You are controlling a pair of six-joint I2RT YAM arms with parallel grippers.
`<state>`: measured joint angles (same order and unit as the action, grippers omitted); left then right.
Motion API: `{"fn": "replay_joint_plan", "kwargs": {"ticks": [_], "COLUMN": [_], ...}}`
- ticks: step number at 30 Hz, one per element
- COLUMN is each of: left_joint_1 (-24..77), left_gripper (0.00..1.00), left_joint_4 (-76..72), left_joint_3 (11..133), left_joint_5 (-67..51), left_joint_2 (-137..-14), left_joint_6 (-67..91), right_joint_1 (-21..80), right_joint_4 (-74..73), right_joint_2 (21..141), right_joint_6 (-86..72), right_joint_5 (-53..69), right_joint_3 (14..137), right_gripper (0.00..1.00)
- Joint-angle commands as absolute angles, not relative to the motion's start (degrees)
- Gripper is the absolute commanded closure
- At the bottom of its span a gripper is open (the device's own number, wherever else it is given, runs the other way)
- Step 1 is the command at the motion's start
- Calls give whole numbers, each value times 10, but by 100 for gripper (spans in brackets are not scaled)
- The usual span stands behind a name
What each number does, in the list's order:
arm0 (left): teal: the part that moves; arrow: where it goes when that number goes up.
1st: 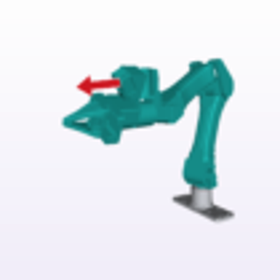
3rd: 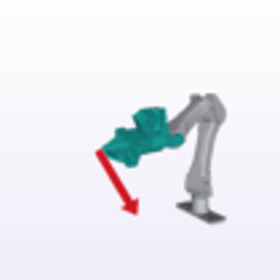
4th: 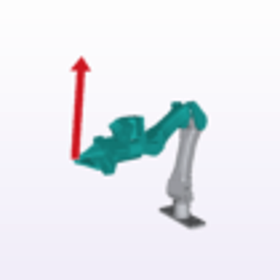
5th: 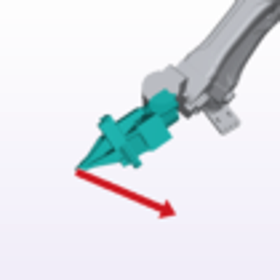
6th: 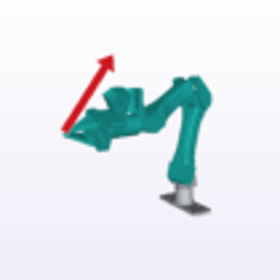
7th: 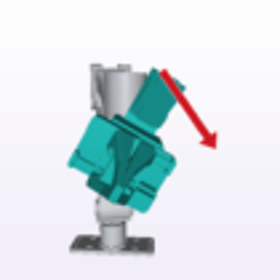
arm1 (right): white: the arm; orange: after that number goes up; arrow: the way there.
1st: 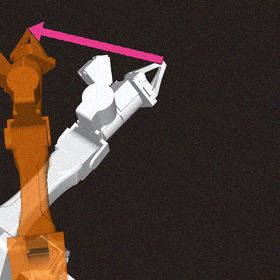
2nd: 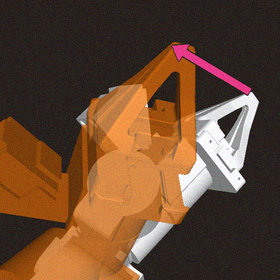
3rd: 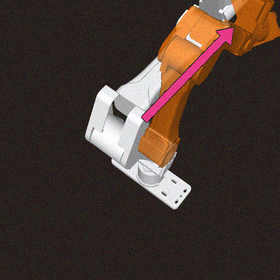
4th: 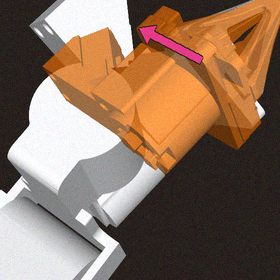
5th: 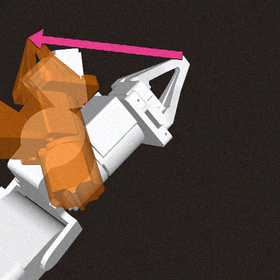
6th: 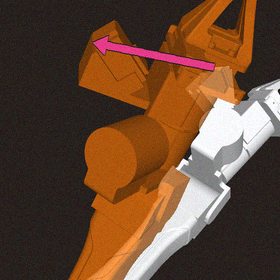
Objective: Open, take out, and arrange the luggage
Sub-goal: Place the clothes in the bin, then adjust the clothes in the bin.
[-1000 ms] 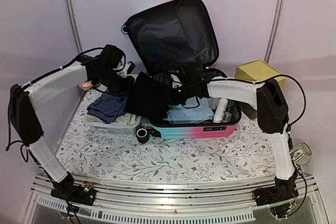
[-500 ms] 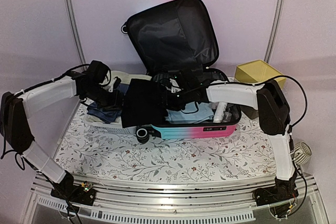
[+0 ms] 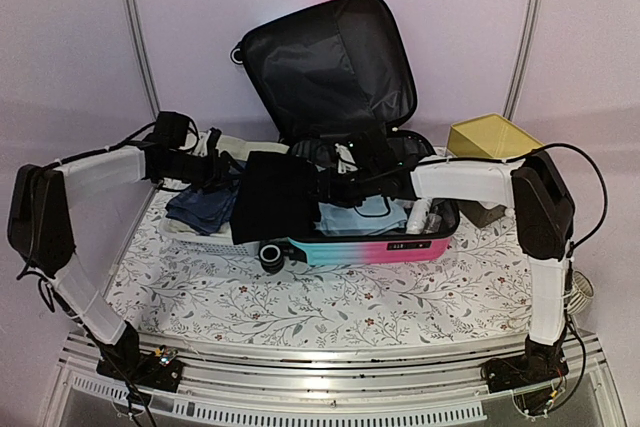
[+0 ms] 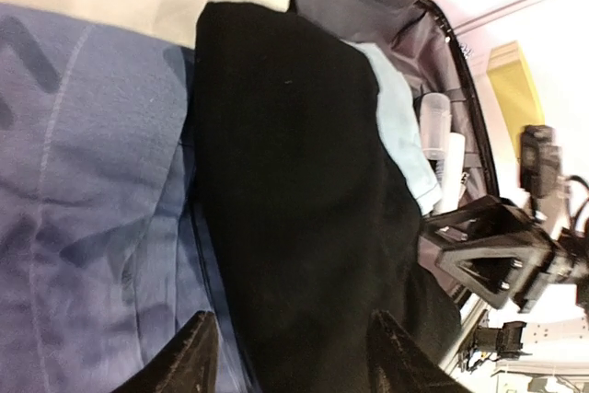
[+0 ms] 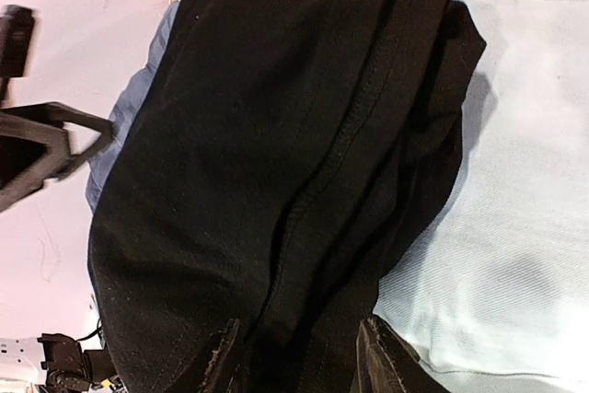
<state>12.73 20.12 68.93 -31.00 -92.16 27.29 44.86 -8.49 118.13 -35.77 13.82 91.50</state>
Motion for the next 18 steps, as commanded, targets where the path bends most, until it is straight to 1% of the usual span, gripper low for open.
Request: {"fn": "replay_joint_plan", "kwargs": {"ticks": [1, 3, 4, 10, 12, 14, 16, 17, 18], "left_joint_1": [126, 125, 126, 126, 125, 125, 125, 124, 124], "left_gripper": [42, 42, 43, 60, 69, 80, 95, 100, 100], "left_joint_4": [173, 169, 166, 110, 105, 107, 129, 143, 158], "left_joint_3": [706, 706, 707, 698, 706, 714, 725, 728, 731], "left_joint_5": [-328, -333, -340, -405, -412, -410, -389, -375, -358], "left_joint_2": [-963, -978, -985, -1011, -1019, -1021, -1016, -1010, -1002], "left_joint_6": [287, 291, 293, 312, 312, 310, 301, 293, 284], "right_joint_1": [442, 440, 439, 428, 426, 423, 422, 420, 419], "right_joint_4": [-55, -53, -50, -45, -45, -44, -44, -43, -43], "right_joint_2": [1152, 1147, 1144, 1142, 1141, 1139, 1133, 1130, 1127], "right_joint_6": [-349, -347, -347, -347, -348, -349, -350, -350, -349], "right_joint_5": [143, 140, 140, 145, 146, 146, 142, 141, 138], "right_joint_3": [904, 898, 894, 882, 878, 873, 867, 863, 859], "right_gripper": [56, 56, 56, 56, 56, 56, 56, 56, 56]}}
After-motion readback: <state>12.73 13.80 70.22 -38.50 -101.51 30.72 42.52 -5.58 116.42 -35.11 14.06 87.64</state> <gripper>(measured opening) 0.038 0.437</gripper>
